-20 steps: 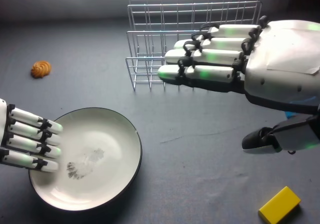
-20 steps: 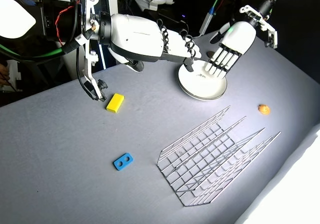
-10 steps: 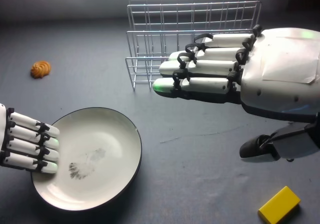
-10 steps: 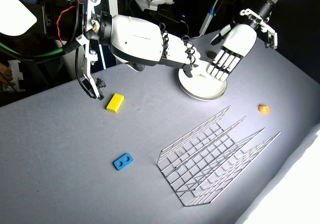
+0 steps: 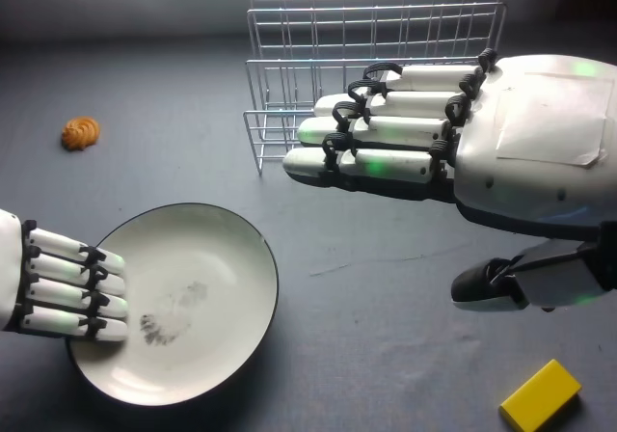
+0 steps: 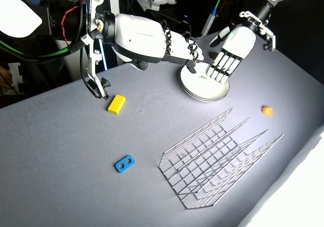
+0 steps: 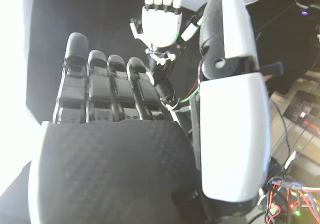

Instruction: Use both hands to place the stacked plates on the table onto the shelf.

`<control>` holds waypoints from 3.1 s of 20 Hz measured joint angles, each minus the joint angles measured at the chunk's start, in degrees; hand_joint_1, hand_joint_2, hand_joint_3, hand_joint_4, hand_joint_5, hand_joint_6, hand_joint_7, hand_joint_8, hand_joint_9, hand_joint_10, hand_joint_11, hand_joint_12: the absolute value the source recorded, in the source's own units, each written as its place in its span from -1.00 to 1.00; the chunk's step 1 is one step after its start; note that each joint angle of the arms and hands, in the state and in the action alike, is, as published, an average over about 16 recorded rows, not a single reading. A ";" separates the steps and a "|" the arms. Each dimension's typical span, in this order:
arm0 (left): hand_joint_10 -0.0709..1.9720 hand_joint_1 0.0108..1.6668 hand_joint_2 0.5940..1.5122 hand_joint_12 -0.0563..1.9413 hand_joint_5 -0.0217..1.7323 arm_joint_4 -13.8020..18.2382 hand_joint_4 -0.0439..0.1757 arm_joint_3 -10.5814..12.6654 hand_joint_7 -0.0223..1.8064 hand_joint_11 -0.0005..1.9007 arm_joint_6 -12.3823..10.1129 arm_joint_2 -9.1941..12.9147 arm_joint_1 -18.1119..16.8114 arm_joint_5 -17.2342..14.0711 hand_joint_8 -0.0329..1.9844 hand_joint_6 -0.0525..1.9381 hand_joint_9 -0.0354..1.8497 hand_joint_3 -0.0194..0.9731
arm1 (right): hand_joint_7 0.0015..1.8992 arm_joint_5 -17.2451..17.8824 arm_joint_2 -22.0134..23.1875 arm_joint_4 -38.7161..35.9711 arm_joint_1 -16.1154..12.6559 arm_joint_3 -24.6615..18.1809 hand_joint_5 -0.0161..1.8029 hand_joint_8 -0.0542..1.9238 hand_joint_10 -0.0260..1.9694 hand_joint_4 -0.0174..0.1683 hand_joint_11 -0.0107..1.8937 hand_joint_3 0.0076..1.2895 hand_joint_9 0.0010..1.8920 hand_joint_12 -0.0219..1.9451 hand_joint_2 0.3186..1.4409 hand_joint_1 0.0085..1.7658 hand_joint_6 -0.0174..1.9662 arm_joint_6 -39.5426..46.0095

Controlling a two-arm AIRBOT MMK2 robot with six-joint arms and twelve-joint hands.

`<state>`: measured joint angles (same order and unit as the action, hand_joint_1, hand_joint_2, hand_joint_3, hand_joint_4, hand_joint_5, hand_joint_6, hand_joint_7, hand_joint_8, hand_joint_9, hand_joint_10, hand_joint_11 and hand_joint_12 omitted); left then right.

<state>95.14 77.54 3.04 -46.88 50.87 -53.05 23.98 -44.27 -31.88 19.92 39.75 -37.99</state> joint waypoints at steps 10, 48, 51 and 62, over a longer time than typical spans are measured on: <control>-0.92 -0.99 0.10 -0.93 -0.98 -6.70 -0.65 -5.46 -0.98 -0.98 -1.46 -0.06 1.36 5.45 -0.98 -0.96 -0.94 -0.92 | -0.98 -0.90 -2.72 0.29 0.68 0.15 -0.91 -0.93 -0.97 -0.75 -0.97 -0.97 -0.97 -0.58 0.13 0.22 -0.96 -6.55; -0.92 -1.00 0.09 -0.93 -0.97 -16.52 -0.64 -11.42 -0.98 -0.98 -2.07 -1.12 0.83 13.85 -0.98 -0.96 -0.94 -0.93 | -0.50 -9.73 -32.41 1.75 1.78 21.27 -0.52 -0.84 -0.89 -0.77 -0.81 -0.98 -0.48 0.16 0.31 0.16 -0.86 -31.46; -0.92 -1.00 0.10 -0.93 -0.97 -16.59 -0.64 -11.24 -0.97 -0.98 -2.07 -1.06 0.76 13.76 -0.98 -0.96 -0.95 -0.93 | -0.40 -9.21 -33.67 1.67 1.74 22.27 -0.44 -0.66 -0.83 -0.78 -0.67 -0.98 -0.33 0.23 0.33 0.15 -0.73 -31.97; -0.93 -1.00 0.10 -0.93 -0.96 -17.68 -0.60 -9.12 -0.96 -0.98 -2.06 0.93 -2.18 13.28 -0.97 -0.94 -0.94 -0.93 | -0.19 -7.22 -34.87 1.95 1.19 22.40 -0.28 0.09 -0.22 -0.87 -0.26 -0.99 -0.02 0.32 0.29 0.23 -0.18 -32.59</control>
<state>77.46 68.42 0.99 -45.94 48.69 -39.77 16.76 -79.14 -29.93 21.11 62.15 -70.58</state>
